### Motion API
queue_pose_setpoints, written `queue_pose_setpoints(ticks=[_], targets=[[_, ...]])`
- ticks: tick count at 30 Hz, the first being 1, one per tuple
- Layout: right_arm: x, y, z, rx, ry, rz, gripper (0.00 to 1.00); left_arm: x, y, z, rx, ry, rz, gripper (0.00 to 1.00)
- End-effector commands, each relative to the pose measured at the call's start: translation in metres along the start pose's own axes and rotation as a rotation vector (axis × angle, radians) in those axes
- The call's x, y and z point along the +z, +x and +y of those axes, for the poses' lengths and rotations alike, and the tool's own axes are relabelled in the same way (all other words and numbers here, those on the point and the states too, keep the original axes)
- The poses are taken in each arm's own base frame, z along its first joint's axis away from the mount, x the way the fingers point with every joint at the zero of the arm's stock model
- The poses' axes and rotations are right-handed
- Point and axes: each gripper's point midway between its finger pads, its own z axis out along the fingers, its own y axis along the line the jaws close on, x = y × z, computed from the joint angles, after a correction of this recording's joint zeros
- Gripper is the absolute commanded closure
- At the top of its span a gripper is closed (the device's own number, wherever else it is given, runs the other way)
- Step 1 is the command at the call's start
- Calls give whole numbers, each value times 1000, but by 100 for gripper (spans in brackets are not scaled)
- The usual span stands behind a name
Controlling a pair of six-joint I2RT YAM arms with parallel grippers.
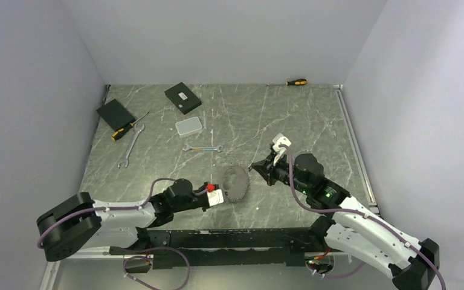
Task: Put the keys on the keyring
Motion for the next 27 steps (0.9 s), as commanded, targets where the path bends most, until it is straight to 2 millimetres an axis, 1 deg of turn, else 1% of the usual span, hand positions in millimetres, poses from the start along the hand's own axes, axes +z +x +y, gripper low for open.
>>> queue_pose_setpoints(ticks=[1,2,7,9,10,12,14,15,18,19,23,25,27], targets=[[6,-5,7,31,-31,-43,100,-11,6,2,-107,-74,21,89],[7,-7,7,33,-34,-60,100,-14,10,1,-127,-83,28,86],[9,1,8,47,-39,-55,100,-25,29,-1,-208,-134,81,76],[9,3,8,49,-40,-51,100,-27,31,2,-241,-162,91,59],[9,4,7,51,-39,-50,100,-27,31,3,-274,-179,94,57],[9,4,7,51,-39,-51,100,-28,26,7,-325,-207,99,57],[8,5,7,51,-36,-51,100,-29,29,6,-386,-217,144,61],[8,6,7,51,-35,-49,100,-30,26,12,-409,-244,163,63],[8,13,6,52,-33,-32,100,-37,28,16,-473,-289,240,68],[8,14,6,54,-33,-27,100,-39,29,16,-491,-299,256,70],[8,17,6,54,-32,-24,100,-47,32,11,-583,-319,269,72],[8,17,6,53,-33,-24,100,-51,35,11,-649,-354,281,74],[8,17,5,50,-31,-20,100,-51,33,8,-721,-367,266,78]])
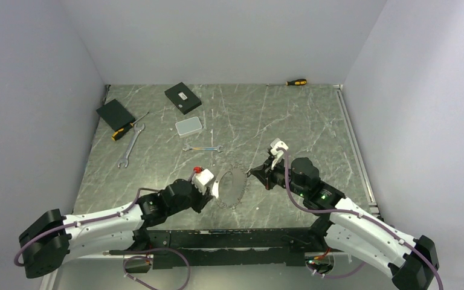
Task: Put the keys on the keyring
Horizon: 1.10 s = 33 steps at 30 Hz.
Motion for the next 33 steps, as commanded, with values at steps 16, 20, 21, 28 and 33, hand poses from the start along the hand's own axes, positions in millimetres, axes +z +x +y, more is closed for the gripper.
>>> queue_pose_setpoints(ticks=[16,20,21,28,33], targets=[[-1,-11,6,-5,-25,-49,100,26,28,-20,-448,-190,41,68],[-2,-12,6,-4,-27,-52,100,30,35,-19,-429,-242,49,69],[-2,-12,7,-4,-29,-52,100,30,36,-17,-432,-254,41,69],[-2,-13,7,-8,-32,-52,100,25,38,-5,-412,-312,11,74],[-1,-12,8,-7,-35,-50,100,25,38,-4,-402,-309,-3,77]])
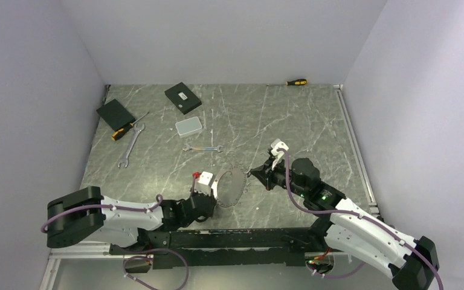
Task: Put the keys on the keyring
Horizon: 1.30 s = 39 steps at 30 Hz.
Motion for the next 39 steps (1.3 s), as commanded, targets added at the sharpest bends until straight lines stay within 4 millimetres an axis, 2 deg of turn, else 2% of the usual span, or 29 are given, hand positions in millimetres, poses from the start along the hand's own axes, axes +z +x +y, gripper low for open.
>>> queue_pose_setpoints(ticks=[1,7,12,22,27,39], targets=[[-1,-13,7,-6,-31,-46,100,0,-6,5,-11,-19,-48,77],[-2,-13,7,-1,-27,-48,100,-16,-19,6,0,-20,-65,68],[-1,-12,7,1,-30,-43,100,-26,-23,13,-12,-12,-89,69],[-2,-13,7,1,-29,-46,100,-9,-7,8,57,19,-72,75],[-3,-13,7,4,-26,-46,100,-3,-3,-1,80,68,-75,76],[-4,-14,8,8,-27,-51,100,-18,4,10,148,87,-42,71]])
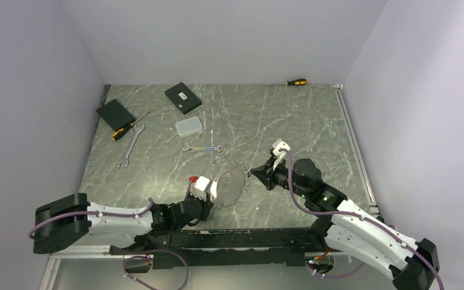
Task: Put the keys on the keyring
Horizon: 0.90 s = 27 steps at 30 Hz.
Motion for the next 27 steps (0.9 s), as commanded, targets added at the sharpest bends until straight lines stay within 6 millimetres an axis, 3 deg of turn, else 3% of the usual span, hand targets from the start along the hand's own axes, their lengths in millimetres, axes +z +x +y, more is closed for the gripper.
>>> queue_pose_setpoints(ticks=[1,27], targets=[[-1,-9,6,6,-23,-31,100,-6,1,3,31,11,0,72],[-4,-14,7,8,-24,-46,100,12,4,-9,85,31,9,71]])
